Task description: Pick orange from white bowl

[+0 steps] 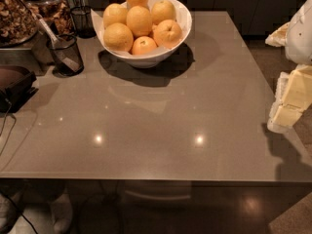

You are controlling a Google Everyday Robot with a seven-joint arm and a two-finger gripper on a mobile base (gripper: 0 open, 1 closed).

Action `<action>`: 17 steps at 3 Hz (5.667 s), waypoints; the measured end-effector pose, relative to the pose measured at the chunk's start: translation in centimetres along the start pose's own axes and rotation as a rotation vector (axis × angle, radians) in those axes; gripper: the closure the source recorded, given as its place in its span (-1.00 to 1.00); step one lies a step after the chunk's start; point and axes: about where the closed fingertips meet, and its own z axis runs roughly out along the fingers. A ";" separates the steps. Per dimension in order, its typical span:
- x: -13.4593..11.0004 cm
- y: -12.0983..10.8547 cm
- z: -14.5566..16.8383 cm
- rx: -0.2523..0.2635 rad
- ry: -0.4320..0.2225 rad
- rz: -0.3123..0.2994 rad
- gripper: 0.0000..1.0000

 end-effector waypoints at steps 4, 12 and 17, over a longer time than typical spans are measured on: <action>-5.7 -7.5 -0.1 0.006 0.043 0.151 -1.00; -20.9 -19.7 5.5 0.072 -0.108 0.046 -1.00; -22.3 -23.9 11.6 0.034 -0.128 0.100 -0.64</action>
Offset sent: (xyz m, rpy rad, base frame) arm 0.0145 -0.0019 0.0010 -0.0017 0.0417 -0.1145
